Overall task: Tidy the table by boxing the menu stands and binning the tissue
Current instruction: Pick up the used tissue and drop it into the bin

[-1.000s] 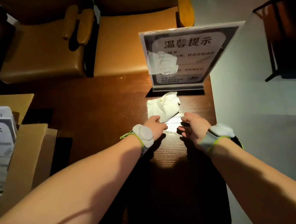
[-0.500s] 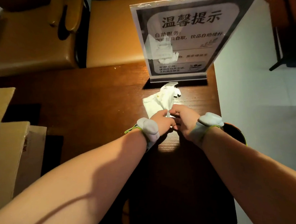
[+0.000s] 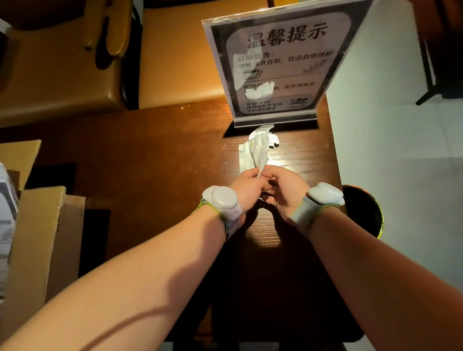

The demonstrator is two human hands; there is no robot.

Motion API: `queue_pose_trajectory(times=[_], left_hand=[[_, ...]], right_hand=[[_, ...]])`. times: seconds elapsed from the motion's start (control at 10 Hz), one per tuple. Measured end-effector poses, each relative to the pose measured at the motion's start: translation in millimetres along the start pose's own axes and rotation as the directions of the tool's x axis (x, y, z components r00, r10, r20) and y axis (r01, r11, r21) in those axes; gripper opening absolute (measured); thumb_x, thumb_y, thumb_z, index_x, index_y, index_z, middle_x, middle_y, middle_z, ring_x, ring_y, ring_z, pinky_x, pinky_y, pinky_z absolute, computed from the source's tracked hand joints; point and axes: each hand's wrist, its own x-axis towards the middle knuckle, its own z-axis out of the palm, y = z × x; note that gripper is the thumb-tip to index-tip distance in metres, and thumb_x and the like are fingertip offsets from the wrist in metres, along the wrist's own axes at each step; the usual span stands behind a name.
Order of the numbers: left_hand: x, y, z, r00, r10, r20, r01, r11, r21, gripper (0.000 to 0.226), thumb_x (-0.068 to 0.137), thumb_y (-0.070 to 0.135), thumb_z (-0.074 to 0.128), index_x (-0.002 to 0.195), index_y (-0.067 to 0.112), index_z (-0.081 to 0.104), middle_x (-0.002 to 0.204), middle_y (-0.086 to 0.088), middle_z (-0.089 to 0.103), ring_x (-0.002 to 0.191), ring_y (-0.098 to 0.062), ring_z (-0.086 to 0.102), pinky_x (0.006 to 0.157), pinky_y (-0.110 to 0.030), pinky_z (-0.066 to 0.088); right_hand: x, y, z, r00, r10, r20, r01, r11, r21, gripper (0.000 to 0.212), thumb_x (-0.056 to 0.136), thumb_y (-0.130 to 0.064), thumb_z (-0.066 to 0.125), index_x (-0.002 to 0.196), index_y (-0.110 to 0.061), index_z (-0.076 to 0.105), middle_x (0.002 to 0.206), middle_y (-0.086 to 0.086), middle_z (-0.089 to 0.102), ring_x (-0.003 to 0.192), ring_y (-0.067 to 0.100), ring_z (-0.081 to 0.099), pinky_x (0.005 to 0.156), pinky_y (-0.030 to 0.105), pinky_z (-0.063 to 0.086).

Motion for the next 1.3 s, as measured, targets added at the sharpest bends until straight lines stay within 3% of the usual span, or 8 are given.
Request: queue_pose_trajectory(times=[0.1, 0.2, 0.3, 0.6, 0.8, 1.0, 1.1, 1.3], left_hand=[[-7.1, 2.3, 8.9, 1.000, 0.012, 0.004, -0.012, 1.000, 0.004, 0.047, 0.085, -0.002, 0.050, 0.131, 0.008, 0.055, 0.082, -0.001, 0.062, 0.049, 0.003, 0.059, 0.033, -0.008, 0.036], [-13.9, 2.3, 24.5, 1.000, -0.002, 0.013, 0.001, 1.000, 0.018, 0.046, 0.083, 0.007, 0.055, 0.128, 0.017, 0.058, 0.097, -0.001, 0.068, 0.073, 0.000, 0.064, 0.055, -0.019, 0.043], [-19.2, -1.9, 37.7, 0.999, -0.028, 0.027, 0.028, 0.999, 0.019, 0.047, 0.081, 0.014, 0.058, 0.127, 0.021, 0.060, 0.118, -0.008, 0.069, 0.098, -0.016, 0.060, 0.070, -0.030, 0.038], [-23.7, -13.2, 92.6, 0.997, -0.030, 0.078, 0.026, 0.998, 0.055, 0.045, 0.081, 0.015, 0.061, 0.125, 0.020, 0.059, 0.101, -0.004, 0.066, 0.087, -0.015, 0.057, 0.068, -0.028, 0.038], [-19.8, -17.5, 141.5, 0.991, -0.042, 0.128, 0.023, 0.989, 0.143, 0.041, 0.081, 0.015, 0.061, 0.122, 0.021, 0.062, 0.101, -0.004, 0.066, 0.092, -0.018, 0.058, 0.071, -0.030, 0.039], [-15.8, -29.6, 194.2, 0.980, -0.071, 0.187, 0.026, 0.972, 0.234, 0.039, 0.082, 0.016, 0.061, 0.121, 0.019, 0.063, 0.116, -0.011, 0.068, 0.100, -0.023, 0.061, 0.072, -0.029, 0.039], [-13.2, -38.0, 213.6, 0.971, -0.092, 0.219, 0.032, 0.964, 0.264, 0.041, 0.082, 0.016, 0.061, 0.122, 0.019, 0.063, 0.107, -0.007, 0.067, 0.090, -0.018, 0.060, 0.064, -0.026, 0.040], [-1.7, -59.2, 254.0, 0.955, -0.134, 0.266, 0.028, 0.930, 0.368, 0.048, 0.081, 0.016, 0.060, 0.129, 0.017, 0.058, 0.114, -0.012, 0.067, 0.090, -0.018, 0.059, 0.064, -0.028, 0.041]], right_hand=[[-8.3, -0.8, -8.6, 1.000, -0.019, 0.012, 0.018, 0.998, 0.061, 0.025, 0.074, -0.010, 0.054, 0.096, -0.012, 0.067, 0.088, 0.011, 0.062, 0.064, 0.016, 0.058, 0.066, 0.028, 0.045], [-20.2, -2.1, -26.1, 1.000, -0.025, -0.017, 0.026, 0.995, 0.095, 0.023, 0.074, -0.010, 0.055, 0.095, -0.013, 0.065, 0.089, 0.010, 0.062, 0.068, 0.017, 0.058, 0.073, 0.032, 0.045], [-28.8, -0.4, -39.7, 0.998, -0.043, -0.049, 0.050, 0.986, 0.156, 0.015, 0.076, -0.008, 0.056, 0.076, -0.015, 0.069, 0.073, 0.003, 0.063, 0.060, 0.013, 0.056, 0.066, 0.028, 0.045], [-46.2, 11.6, -97.6, 0.995, -0.055, -0.088, 0.083, 0.934, 0.348, 0.027, 0.078, -0.009, 0.056, 0.062, -0.020, 0.075, 0.068, -0.001, 0.071, 0.058, 0.010, 0.066, 0.070, 0.029, 0.049], [-59.1, 12.8, -146.3, 0.985, -0.039, -0.167, 0.110, 0.892, 0.438, 0.013, 0.079, -0.007, 0.056, 0.083, -0.010, 0.068, 0.079, 0.005, 0.074, 0.075, 0.018, 0.070, 0.080, 0.032, 0.055], [-73.6, 11.4, -194.3, 0.970, 0.028, -0.240, 0.091, 0.879, 0.468, 0.012, 0.090, -0.007, 0.048, 0.096, -0.007, 0.058, 0.094, 0.011, 0.060, 0.084, 0.020, 0.058, 0.084, 0.032, 0.048], [-78.7, 18.7, -209.2, 0.970, 0.031, -0.240, 0.109, 0.828, 0.550, 0.028, 0.091, -0.006, 0.043, 0.116, -0.006, 0.055, 0.101, 0.013, 0.056, 0.097, 0.024, 0.055, 0.100, 0.036, 0.042], [-75.3, 36.8, -250.6, 0.961, 0.056, -0.270, 0.119, 0.798, 0.590, 0.019, 0.094, -0.004, 0.036, 0.106, -0.004, 0.052, 0.092, 0.010, 0.054, 0.083, 0.019, 0.053, 0.085, 0.033, 0.044]])
